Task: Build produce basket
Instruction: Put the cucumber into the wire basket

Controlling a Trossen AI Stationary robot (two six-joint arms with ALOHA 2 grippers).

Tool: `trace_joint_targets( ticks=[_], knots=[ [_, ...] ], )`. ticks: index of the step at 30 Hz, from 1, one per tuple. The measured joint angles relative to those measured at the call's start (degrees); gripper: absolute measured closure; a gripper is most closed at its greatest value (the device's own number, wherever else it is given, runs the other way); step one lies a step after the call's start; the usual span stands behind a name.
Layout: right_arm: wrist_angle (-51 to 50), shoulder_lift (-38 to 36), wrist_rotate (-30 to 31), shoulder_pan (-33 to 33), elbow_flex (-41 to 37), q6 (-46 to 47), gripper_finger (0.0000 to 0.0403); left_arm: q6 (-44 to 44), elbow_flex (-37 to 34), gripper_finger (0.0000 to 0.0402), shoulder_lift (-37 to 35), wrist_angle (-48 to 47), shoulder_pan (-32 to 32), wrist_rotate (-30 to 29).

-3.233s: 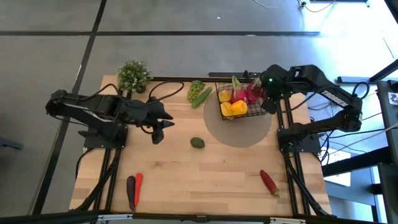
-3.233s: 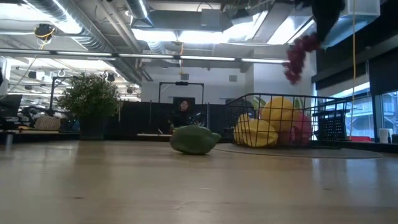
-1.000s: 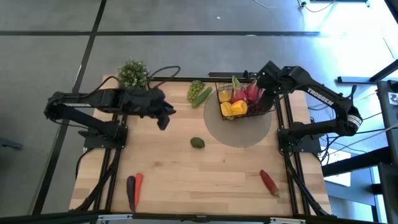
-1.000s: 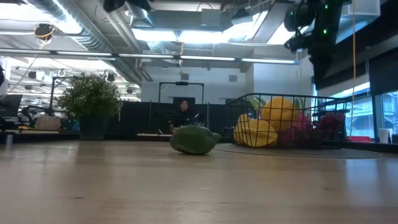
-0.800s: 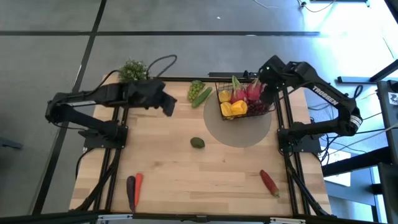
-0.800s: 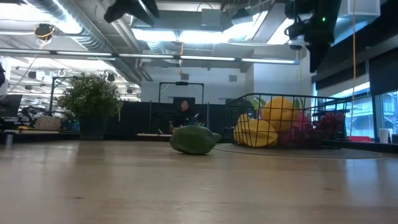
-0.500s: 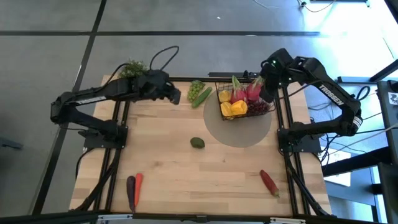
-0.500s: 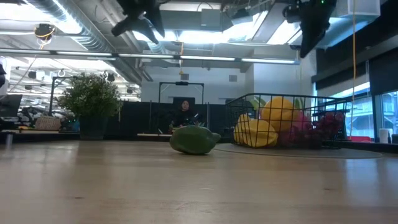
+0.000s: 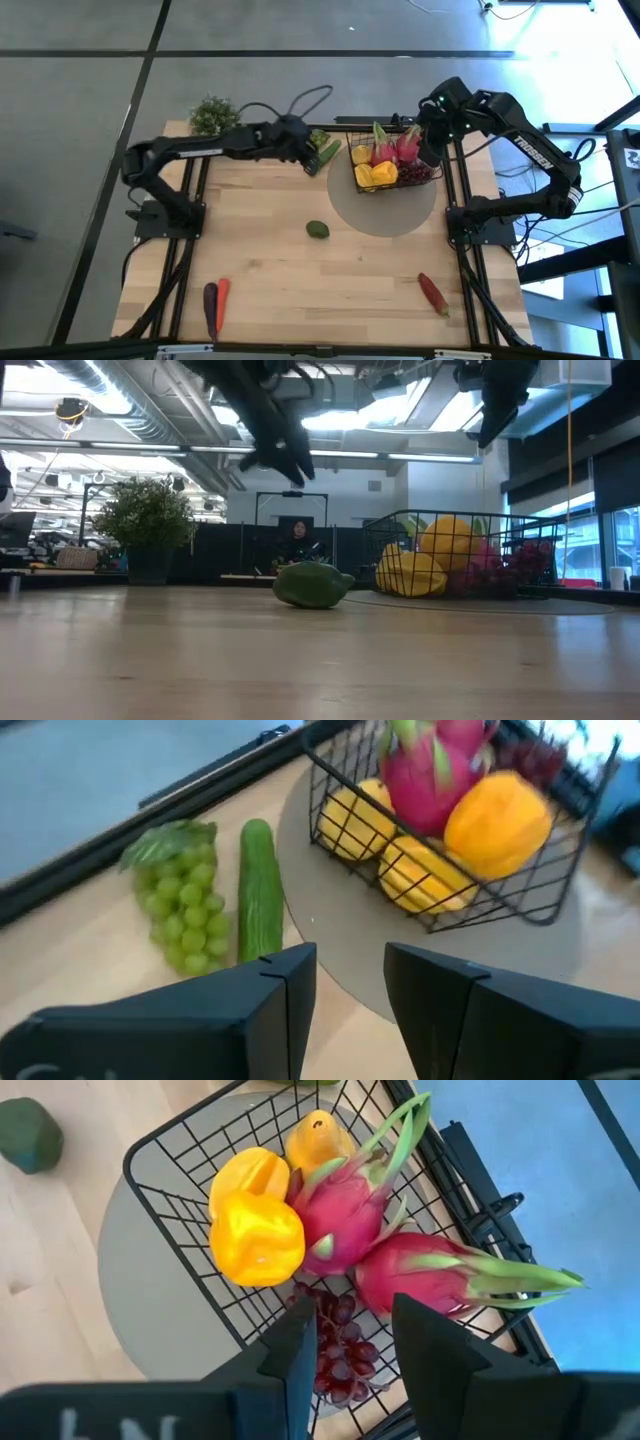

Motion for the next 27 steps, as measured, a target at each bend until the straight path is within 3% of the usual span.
trace_joint_targets(
  ticks=[13,18,23,27],
  knots=[
    [-0.1,0.0,0.0,0.0,0.0,-1.4,0.0279,24.2,0.0,0.0292,12.9,1.6,0.6,4.7],
    [-0.1,0.0,0.0,0.0,0.0,-1.5,0.0279,26.7,0.0,0.0292,15.2,1.7,1.2,4.6],
    [-0.1,0.0,0.0,0.0,0.0,-1.5,0.0279,28.1,0.0,0.0292,15.8,2.1,1.8,0.7],
    [-0.1,0.0,0.0,0.0,0.0,-1.5,0.0279,25.9,0.0,0.0292,15.8,2.1,3.2,2.7]
  ],
)
